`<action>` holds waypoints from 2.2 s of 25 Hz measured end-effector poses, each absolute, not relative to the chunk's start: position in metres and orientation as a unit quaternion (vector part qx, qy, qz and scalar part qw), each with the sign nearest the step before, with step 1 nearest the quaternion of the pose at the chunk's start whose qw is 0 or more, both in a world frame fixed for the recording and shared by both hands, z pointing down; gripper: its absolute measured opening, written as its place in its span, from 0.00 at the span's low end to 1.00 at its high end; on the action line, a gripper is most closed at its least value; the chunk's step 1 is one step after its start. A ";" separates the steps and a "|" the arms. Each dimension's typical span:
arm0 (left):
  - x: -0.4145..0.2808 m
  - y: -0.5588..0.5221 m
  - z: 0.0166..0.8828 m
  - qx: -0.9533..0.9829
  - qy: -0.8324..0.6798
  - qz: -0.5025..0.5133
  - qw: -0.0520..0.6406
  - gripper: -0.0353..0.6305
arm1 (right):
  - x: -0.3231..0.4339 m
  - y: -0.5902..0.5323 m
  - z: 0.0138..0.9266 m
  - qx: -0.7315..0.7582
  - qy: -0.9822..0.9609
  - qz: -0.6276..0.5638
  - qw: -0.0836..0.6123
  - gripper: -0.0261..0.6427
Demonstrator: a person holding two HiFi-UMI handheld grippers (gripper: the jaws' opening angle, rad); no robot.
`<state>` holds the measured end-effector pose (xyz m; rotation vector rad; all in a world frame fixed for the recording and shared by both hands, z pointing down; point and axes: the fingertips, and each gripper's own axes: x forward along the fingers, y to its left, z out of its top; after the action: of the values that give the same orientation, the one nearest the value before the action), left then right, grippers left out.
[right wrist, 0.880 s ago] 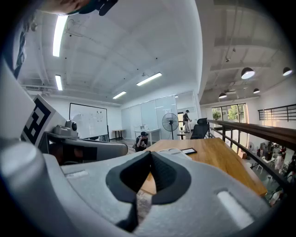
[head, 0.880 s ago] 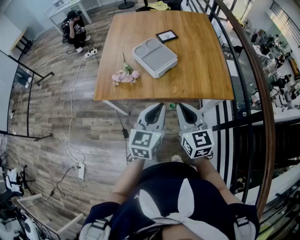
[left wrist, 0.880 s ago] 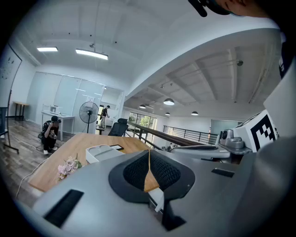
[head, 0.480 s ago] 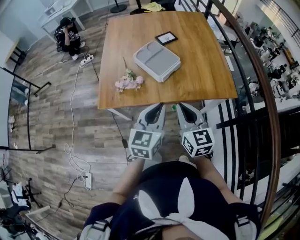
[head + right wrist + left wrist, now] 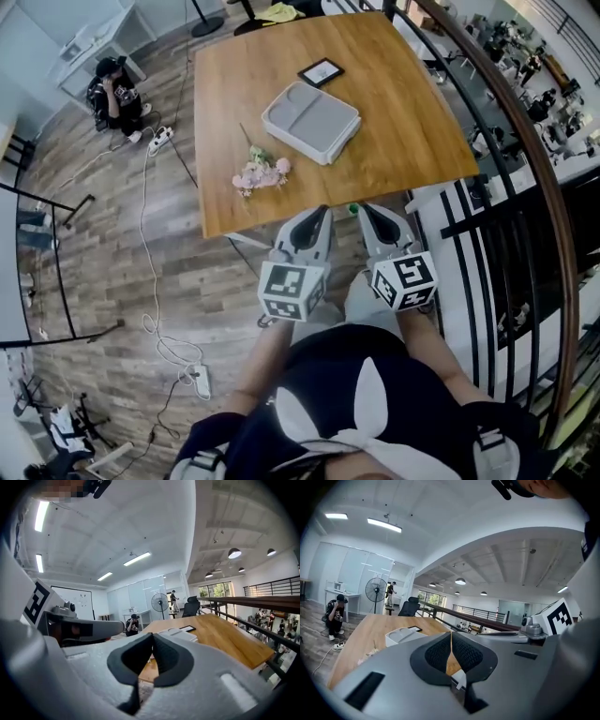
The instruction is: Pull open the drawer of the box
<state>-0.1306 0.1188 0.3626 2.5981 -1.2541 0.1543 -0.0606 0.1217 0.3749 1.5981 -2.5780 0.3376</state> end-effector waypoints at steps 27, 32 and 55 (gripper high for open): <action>-0.087 -0.012 0.395 0.894 -0.420 0.098 0.121 0.09 | 0.005 -0.041 0.409 0.505 -0.843 0.185 0.011 0.04; -0.087 -0.028 0.403 0.885 -0.430 0.104 0.143 0.09 | 0.009 -0.061 0.423 0.494 -0.842 0.216 0.011 0.12; -0.086 -0.076 0.454 0.867 -0.445 0.133 0.179 0.09 | 0.002 -0.113 0.516 0.405 -0.824 0.395 0.012 0.28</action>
<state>-0.0855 -0.0755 0.4541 2.4526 -1.2573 0.3768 0.0022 -0.1127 0.5155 1.2636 -2.5694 1.2324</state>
